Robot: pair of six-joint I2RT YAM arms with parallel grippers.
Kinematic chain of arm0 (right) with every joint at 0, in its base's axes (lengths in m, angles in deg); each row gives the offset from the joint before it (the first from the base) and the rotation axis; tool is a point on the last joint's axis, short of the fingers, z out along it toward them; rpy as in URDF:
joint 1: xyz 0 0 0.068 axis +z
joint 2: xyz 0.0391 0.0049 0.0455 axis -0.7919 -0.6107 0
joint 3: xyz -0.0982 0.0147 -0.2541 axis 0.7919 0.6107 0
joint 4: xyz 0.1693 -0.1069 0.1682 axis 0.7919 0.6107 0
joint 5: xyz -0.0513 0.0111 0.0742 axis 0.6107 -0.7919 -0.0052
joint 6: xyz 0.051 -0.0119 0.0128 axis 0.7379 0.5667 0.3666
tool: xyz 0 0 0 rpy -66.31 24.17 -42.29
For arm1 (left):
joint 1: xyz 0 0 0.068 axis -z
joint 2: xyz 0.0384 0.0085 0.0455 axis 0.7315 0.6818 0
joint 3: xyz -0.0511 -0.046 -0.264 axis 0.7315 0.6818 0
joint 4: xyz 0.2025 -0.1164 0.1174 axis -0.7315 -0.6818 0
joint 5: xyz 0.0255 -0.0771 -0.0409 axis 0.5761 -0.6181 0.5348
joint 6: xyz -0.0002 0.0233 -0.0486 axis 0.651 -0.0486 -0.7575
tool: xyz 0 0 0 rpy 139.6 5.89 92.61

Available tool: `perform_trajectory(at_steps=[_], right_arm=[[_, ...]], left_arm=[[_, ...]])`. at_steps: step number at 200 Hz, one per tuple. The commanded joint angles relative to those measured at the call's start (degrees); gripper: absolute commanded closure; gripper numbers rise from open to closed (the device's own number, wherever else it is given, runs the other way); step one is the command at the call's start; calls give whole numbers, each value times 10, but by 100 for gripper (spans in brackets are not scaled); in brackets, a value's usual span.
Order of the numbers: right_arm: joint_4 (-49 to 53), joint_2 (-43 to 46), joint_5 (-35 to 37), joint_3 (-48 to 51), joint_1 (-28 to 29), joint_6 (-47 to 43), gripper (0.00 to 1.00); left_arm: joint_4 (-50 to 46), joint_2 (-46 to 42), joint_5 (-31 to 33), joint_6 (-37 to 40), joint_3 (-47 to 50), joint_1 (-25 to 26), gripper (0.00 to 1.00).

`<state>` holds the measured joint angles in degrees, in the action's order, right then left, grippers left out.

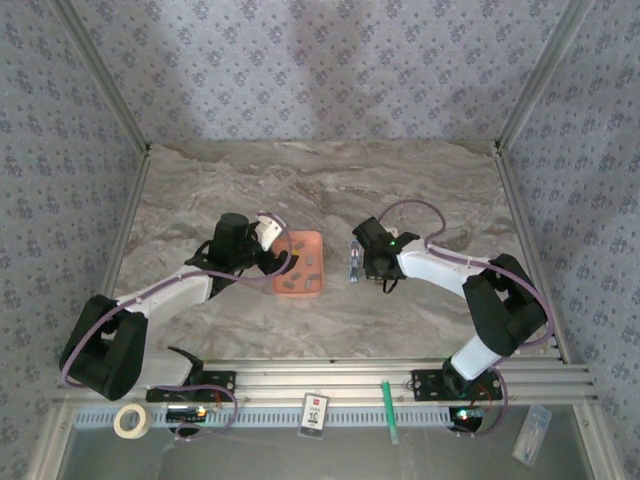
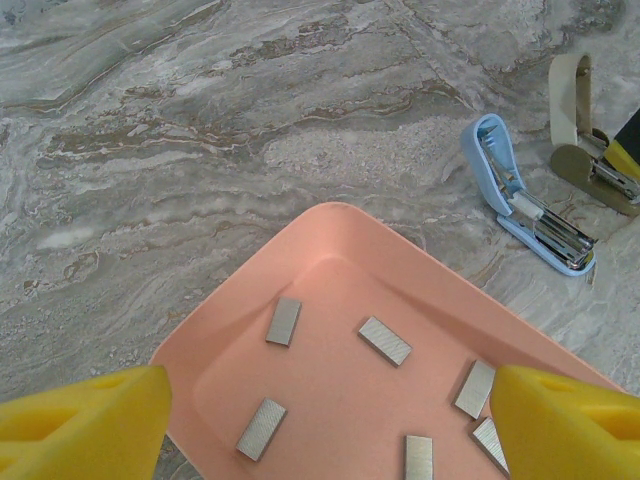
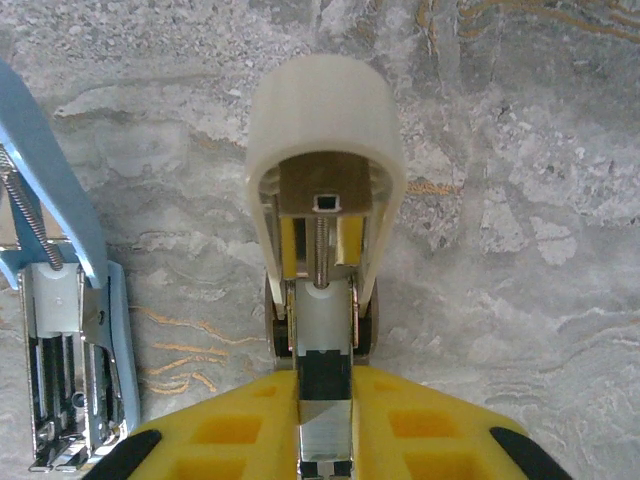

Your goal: Load the staples into the stapler

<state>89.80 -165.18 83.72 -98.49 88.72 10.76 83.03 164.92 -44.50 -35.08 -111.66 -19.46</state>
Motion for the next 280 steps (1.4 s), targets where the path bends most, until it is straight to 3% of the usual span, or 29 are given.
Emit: perform_trajectory(at_steps=[1, 63, 110, 155, 193, 223, 259, 280], right_arm=[[28, 8, 12, -12, 7, 0, 77], [60, 65, 33, -44, 23, 0, 72], [125, 91, 16, -96, 56, 0, 68], [148, 82, -25, -155, 97, -86, 65], [163, 24, -103, -231, 105, -185, 65], [194, -54, -136, -311, 130, -296, 63], [194, -122, -228, -365, 142, -498, 57], [212, -155, -300, -388, 140, -668, 56]], left_arm=[[4, -2, -9, 0, -9, 4, 17], [-5, -24, -6, -24, -12, 3, 17], [-71, -67, 15, -61, -37, 2, 16], [-128, -109, 37, -159, -49, -27, 15], [-162, -134, 22, -278, -24, -99, 15], [-177, -159, 8, -323, 0, -147, 14], [-200, -173, -8, -355, 13, -197, 14], [-206, -174, -25, -355, 19, -217, 14]])
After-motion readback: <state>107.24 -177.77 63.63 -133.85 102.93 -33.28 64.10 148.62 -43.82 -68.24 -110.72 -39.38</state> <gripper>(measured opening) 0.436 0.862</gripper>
